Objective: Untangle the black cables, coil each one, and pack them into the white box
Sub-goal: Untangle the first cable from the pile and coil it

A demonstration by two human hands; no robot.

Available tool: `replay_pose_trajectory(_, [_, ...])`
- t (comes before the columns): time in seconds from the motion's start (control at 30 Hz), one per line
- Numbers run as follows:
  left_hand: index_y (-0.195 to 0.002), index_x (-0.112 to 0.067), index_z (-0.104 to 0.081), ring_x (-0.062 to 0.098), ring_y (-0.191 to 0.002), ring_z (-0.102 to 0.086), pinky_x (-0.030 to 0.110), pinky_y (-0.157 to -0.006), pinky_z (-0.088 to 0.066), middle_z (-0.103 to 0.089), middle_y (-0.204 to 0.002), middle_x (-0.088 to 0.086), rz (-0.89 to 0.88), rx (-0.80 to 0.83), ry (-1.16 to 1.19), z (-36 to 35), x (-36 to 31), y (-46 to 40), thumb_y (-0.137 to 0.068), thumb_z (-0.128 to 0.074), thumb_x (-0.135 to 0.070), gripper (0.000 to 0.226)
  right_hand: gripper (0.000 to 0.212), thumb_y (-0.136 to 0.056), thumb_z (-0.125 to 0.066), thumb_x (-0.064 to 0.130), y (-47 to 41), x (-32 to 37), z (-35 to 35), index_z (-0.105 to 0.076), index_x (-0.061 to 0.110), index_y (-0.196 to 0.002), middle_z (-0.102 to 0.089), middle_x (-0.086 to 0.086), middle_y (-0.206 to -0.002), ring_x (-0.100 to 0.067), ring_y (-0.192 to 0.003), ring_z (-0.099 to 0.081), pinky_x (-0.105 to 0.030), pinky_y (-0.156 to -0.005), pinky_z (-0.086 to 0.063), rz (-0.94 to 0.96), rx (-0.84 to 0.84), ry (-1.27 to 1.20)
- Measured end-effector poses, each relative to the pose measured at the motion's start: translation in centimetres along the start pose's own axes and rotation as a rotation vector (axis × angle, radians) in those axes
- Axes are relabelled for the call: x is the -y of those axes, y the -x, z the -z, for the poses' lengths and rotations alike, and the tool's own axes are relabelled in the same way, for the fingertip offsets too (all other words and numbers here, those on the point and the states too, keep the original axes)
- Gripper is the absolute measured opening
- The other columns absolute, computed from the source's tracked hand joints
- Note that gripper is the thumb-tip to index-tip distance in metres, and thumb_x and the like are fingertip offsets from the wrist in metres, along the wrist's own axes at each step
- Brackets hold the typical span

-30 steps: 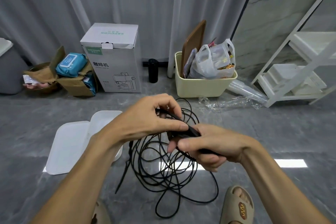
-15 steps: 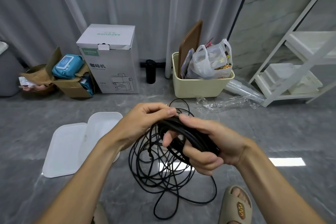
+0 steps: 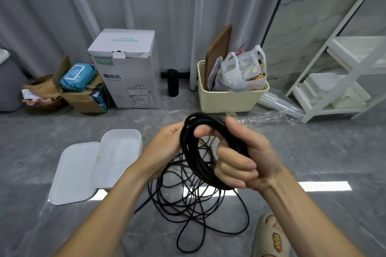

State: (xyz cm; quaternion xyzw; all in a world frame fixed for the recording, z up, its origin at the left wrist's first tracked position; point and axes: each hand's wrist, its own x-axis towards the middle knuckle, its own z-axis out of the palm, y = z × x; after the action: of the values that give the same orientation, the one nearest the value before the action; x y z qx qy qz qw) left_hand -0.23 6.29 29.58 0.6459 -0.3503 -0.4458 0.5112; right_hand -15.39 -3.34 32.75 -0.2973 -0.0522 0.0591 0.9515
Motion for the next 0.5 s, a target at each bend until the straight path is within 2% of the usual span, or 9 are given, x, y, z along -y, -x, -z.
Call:
replay_pose_trajectory(0.03, [-0.086,-0.009,-0.068,0.026,-0.075,-0.052,0.038,-0.078,-0.048,-0.059,-0.081,0.019,-0.005,-0.026,-0.001,-0.2,0.2,0.0,-0.1,-0.048,-0.048,0.045,0.039,-0.103,-0.049,0.03,-0.1,0.0,0.0,-0.058,0.0,-0.126,-0.032,0.005,-0.045,-0.009,-0.032,-0.029,-0.022,-0.043,-0.043,0.053,-0.02,-0.01])
replay_pose_trajectory(0.1, [-0.059,-0.025,-0.053,0.013,-0.061,-0.037,0.026,-0.06,-0.034,-0.041,-0.064,0.002,0.035,-0.061,-0.03,-0.4,0.7,0.1,-0.102,-0.04,-0.049,0.051,0.032,-0.101,-0.052,0.02,-0.6,0.3,-0.4,-0.059,-0.002,-0.123,-0.035,0.004,-0.045,-0.01,-0.033,-0.031,-0.023,-0.045,-0.042,0.188,-0.094,-0.08])
replay_pose_trajectory(0.17, [-0.053,-0.031,-0.051,0.01,-0.058,-0.035,0.021,-0.057,-0.032,-0.038,-0.062,-0.004,0.093,-0.015,-0.116,-0.5,1.3,0.1,-0.103,-0.034,-0.052,0.057,0.03,-0.092,-0.059,0.018,-1.2,0.7,-1.0,-0.062,0.002,-0.116,-0.042,0.007,-0.045,-0.005,-0.031,-0.033,-0.02,-0.042,-0.04,0.335,-0.316,-0.077])
replay_pose_trajectory(0.2, [-0.057,-0.03,-0.054,0.008,-0.059,-0.04,0.018,-0.061,-0.036,-0.042,-0.062,-0.006,0.115,0.011,-0.145,-0.5,1.4,0.1,-0.103,-0.033,-0.052,0.056,0.031,-0.086,-0.059,0.021,-1.3,0.8,-1.2,-0.063,0.006,-0.114,-0.045,0.007,-0.046,-0.003,-0.032,-0.036,-0.018,-0.039,-0.039,0.393,-0.456,-0.046])
replay_pose_trajectory(0.27, [-0.069,-0.02,-0.055,0.005,-0.061,-0.051,0.016,-0.067,-0.043,-0.053,-0.065,-0.005,0.151,0.043,-0.16,-0.7,1.6,0.1,-0.105,-0.034,-0.049,0.05,0.036,-0.081,-0.057,0.025,-1.5,0.8,-1.3,-0.062,0.01,-0.113,-0.052,0.009,-0.053,-0.002,-0.037,-0.043,-0.016,-0.038,-0.038,0.474,-0.625,-0.044])
replay_pose_trajectory(0.33, [-0.072,-0.014,-0.056,0.006,-0.061,-0.058,0.013,-0.063,-0.046,-0.059,-0.065,-0.002,0.205,0.098,-0.156,-1.1,1.4,0.1,-0.104,-0.037,-0.047,0.05,0.038,-0.081,-0.059,0.025,-1.8,0.4,-1.2,-0.063,0.012,-0.115,-0.061,0.009,-0.061,-0.004,-0.041,-0.049,-0.017,-0.041,-0.042,0.504,-0.686,-0.087])
replay_pose_trajectory(0.43, [-0.074,-0.017,-0.06,0.009,-0.057,-0.056,0.019,-0.062,-0.047,-0.056,-0.065,-0.002,0.233,0.179,-0.168,-1.5,1.2,0.1,-0.103,-0.044,-0.043,0.042,0.038,-0.083,-0.06,0.024,-2.1,0.3,-1.1,-0.062,0.013,-0.118,-0.068,0.007,-0.067,-0.005,-0.044,-0.053,-0.017,-0.045,-0.046,0.528,-0.732,-0.113])
replay_pose_trajectory(0.5, [-0.09,-0.011,-0.066,0.01,-0.058,-0.058,0.021,-0.064,-0.049,-0.056,-0.067,-0.003,0.236,0.23,-0.203,-1.4,1.3,0.0,-0.102,-0.05,-0.033,0.029,0.033,-0.085,-0.059,0.023,-2.1,0.4,-1.2,-0.063,0.013,-0.116,-0.071,0.006,-0.071,-0.006,-0.047,-0.056,-0.018,-0.047,-0.048,0.561,-0.743,-0.102])
